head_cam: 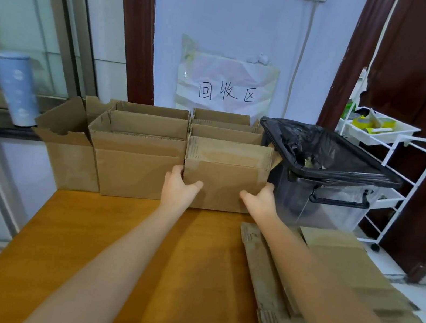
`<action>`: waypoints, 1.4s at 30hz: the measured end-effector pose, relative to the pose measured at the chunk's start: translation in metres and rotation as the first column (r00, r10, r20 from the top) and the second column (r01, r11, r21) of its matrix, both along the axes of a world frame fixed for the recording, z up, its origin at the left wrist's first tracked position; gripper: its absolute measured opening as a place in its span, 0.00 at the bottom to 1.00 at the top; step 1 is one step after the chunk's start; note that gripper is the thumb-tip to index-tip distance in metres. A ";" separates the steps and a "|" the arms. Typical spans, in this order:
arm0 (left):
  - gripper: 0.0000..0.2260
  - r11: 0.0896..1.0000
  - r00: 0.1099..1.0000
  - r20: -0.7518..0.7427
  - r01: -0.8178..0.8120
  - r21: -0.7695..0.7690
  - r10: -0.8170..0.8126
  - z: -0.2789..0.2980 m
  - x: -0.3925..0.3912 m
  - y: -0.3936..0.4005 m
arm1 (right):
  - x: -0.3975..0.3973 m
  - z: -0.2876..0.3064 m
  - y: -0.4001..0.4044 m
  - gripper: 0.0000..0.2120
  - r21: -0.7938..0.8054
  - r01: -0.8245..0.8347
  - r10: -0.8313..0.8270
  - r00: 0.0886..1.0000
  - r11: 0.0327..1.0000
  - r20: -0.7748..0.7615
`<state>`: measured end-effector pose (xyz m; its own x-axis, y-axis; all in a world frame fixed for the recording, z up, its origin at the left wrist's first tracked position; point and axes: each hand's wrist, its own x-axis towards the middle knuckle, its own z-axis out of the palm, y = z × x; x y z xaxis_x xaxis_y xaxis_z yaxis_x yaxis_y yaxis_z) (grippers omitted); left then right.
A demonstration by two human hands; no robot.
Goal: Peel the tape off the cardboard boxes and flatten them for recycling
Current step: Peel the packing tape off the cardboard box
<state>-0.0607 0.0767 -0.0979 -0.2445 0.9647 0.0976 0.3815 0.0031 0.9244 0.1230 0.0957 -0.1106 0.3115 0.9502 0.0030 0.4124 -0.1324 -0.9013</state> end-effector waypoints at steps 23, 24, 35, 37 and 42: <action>0.38 0.989 0.983 -0.101 0.150 -0.021 -0.151 0.004 -0.020 0.013 | 0.006 -0.005 -0.004 0.36 -0.034 0.064 -0.064 0.998 0.997 -0.021; 0.38 0.989 0.988 -0.053 0.147 -0.001 -0.147 0.003 -0.022 0.012 | 0.007 -0.004 -0.003 0.38 -0.045 0.062 -0.063 0.998 0.997 -0.027; 0.25 0.949 0.959 0.008 0.280 0.141 -0.284 0.001 -0.034 -0.009 | 0.004 0.012 0.002 0.38 -0.164 0.054 -0.055 0.998 0.985 -0.002; 0.24 0.945 0.949 0.071 0.296 0.141 -0.308 0.002 -0.034 -0.012 | 0.005 0.014 0.002 0.37 -0.186 0.061 -0.063 0.998 0.981 -0.003; 0.13 0.957 0.942 0.194 0.248 0.150 -0.274 0.000 -0.041 -0.011 | 0.007 0.013 -0.001 0.35 -0.187 0.056 -0.052 0.998 0.981 0.025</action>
